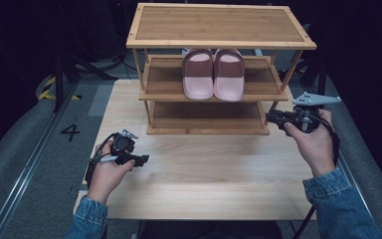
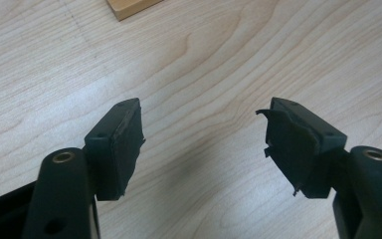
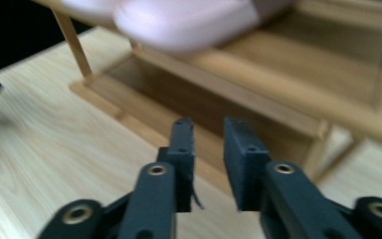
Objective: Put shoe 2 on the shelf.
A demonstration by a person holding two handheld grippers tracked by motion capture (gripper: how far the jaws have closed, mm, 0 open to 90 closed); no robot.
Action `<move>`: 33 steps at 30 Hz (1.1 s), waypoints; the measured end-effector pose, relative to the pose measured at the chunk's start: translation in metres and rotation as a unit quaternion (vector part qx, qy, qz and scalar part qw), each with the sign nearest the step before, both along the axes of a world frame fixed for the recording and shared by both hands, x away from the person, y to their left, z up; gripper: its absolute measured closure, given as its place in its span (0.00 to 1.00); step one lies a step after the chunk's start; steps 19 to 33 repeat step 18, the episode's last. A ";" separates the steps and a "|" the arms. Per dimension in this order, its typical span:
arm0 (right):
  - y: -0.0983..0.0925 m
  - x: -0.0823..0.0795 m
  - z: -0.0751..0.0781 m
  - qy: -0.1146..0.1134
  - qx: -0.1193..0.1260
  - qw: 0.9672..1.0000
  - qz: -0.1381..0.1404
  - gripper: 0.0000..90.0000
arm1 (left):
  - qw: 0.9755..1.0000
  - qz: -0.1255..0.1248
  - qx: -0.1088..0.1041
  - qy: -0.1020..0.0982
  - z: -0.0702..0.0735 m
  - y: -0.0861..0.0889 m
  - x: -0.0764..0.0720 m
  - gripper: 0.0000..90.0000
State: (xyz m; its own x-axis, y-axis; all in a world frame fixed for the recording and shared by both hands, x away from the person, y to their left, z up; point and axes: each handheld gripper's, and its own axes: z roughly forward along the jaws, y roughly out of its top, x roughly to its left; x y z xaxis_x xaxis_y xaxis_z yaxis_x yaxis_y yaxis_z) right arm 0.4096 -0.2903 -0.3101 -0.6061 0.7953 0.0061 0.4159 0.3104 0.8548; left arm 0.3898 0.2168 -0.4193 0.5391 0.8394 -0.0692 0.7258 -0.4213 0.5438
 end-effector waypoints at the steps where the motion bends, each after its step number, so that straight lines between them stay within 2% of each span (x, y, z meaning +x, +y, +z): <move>1: -0.006 -0.002 -0.005 0.001 -0.004 1.000 -0.003 0.77 | 1.000 -0.001 -0.003 0.002 -0.001 0.001 0.000 0.33; 5: -0.030 -0.012 -0.030 0.013 -0.032 0.999 -0.017 0.63 | 1.000 -0.006 -0.005 0.005 -0.004 0.004 -0.001 0.31; 6: -0.035 -0.014 -0.037 0.017 -0.033 0.999 -0.020 0.60 | 1.000 -0.006 -0.005 0.005 -0.004 0.004 -0.001 0.30; 7: -0.035 -0.014 -0.037 0.017 -0.033 0.999 -0.020 0.60 | 1.000 -0.011 -0.007 0.005 -0.005 0.005 -0.001 0.30; 8: -0.040 -0.016 -0.044 0.021 -0.035 0.999 -0.020 0.57 | 1.000 -0.026 -0.002 0.006 -0.007 0.006 -0.001 0.27; 11: -0.058 -0.023 -0.075 0.036 -0.040 0.998 -0.029 0.50 | 1.000 -0.026 -0.001 0.010 -0.013 0.006 -0.001 0.24; 15: -0.072 -0.028 -0.109 0.059 -0.039 0.997 -0.043 0.47 | 1.000 -0.025 0.001 0.009 -0.025 0.008 0.001 0.21; 18: -0.079 -0.031 -0.132 0.070 -0.032 0.995 -0.066 0.45 | 0.999 -0.031 0.011 0.006 -0.030 0.008 0.000 0.20; 33: -0.079 -0.031 -0.132 0.070 -0.032 0.995 -0.066 0.45 | 0.999 -0.031 0.011 0.006 -0.030 0.008 0.000 0.20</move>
